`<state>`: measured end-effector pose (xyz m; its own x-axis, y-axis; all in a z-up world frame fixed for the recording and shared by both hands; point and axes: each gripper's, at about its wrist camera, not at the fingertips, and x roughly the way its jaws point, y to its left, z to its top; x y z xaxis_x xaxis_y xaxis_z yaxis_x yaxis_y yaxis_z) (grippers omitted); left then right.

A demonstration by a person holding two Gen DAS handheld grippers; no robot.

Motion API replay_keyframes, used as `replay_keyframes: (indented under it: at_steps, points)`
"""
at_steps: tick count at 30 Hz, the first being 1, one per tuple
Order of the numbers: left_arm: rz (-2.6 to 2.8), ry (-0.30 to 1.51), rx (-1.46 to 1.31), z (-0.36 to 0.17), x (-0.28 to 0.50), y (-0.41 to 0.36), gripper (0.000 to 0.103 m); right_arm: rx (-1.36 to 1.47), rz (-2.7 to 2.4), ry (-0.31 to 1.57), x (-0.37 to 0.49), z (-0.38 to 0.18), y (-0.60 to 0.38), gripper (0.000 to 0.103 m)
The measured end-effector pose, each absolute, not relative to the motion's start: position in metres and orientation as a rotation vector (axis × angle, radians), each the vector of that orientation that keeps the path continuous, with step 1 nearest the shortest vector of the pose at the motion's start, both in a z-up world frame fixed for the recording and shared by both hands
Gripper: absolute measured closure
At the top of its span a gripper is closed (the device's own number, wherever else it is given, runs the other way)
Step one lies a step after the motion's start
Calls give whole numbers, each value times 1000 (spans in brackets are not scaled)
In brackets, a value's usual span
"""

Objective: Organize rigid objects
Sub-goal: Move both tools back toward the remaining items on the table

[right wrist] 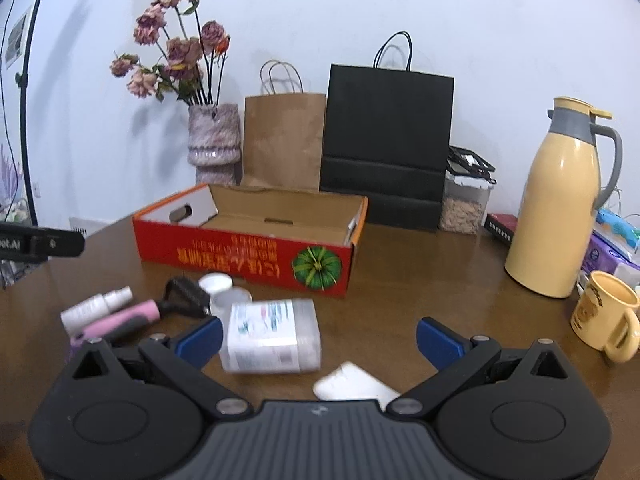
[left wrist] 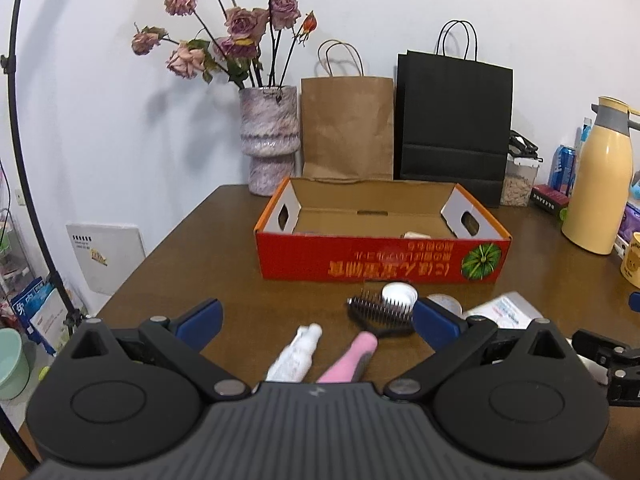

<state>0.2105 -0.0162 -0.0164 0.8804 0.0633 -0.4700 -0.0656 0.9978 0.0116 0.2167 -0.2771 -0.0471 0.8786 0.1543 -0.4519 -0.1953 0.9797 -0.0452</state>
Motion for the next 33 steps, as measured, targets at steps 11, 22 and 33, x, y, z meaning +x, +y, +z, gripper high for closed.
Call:
replay_keyframes:
  at_steps: [11, 22, 33]
  points:
    - [89, 526, -5, -34, 186, -15, 0, -168, 184, 524, 199, -66, -305, 0]
    - [106, 561, -24, -53, 175, -19, 0, -232, 232, 600, 214, -87, -333, 0]
    - [142, 584, -24, -59, 171, -20, 0, -246, 357, 686, 257, -102, -352, 1]
